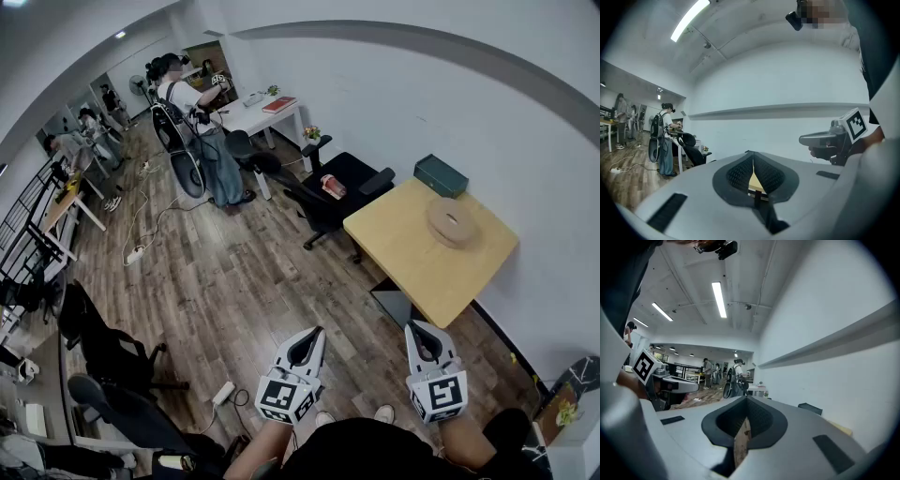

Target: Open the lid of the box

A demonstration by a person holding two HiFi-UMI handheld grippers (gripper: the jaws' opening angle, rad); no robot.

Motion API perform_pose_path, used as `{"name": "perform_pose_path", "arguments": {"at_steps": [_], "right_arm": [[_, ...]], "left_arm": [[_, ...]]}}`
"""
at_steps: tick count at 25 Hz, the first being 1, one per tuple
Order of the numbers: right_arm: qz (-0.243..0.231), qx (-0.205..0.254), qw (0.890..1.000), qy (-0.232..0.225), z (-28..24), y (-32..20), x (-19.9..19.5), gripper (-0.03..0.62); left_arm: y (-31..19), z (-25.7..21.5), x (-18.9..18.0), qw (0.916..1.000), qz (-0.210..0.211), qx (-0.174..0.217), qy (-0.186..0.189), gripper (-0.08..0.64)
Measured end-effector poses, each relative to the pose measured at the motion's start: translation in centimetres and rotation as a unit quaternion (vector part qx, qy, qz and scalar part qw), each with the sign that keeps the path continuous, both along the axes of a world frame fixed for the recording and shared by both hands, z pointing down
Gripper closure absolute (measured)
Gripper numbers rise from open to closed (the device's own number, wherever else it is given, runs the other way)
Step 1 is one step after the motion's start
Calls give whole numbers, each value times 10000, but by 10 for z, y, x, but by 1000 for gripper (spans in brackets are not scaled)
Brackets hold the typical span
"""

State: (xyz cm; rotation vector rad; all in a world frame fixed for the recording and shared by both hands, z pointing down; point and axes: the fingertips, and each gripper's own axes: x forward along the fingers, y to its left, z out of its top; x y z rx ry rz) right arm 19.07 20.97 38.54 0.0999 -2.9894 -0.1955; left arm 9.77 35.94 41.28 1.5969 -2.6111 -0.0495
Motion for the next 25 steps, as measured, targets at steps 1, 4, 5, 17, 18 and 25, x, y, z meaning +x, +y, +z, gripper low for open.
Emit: {"name": "perform_pose_path", "arguments": {"at_steps": [1, 4, 5, 17, 18, 25], "right_arm": [[-13, -12, 10000, -2, 2, 3, -1, 574], [-26, -32, 10000, -5, 5, 12, -4, 574], [-26, -34, 10000, -2, 5, 14, -5, 574], [145, -307, 9994, 13, 19, 45, -18, 572], [173, -300, 9994, 19, 20, 48, -20, 572], [409, -224, 9989, 104, 32, 64, -29, 572]], "left_arm": [[3, 2, -1, 10000, -13, -42, 2, 538], [11, 6, -4, 9999, -17, -138, 17, 538], [13, 8, -4, 9999, -7, -150, 33, 538], [42, 20, -16, 9990, 309, -208, 265, 538], [45, 22, -16, 9988, 358, -227, 261, 538], [60, 41, -31, 9969, 592, -311, 406, 538]]}}
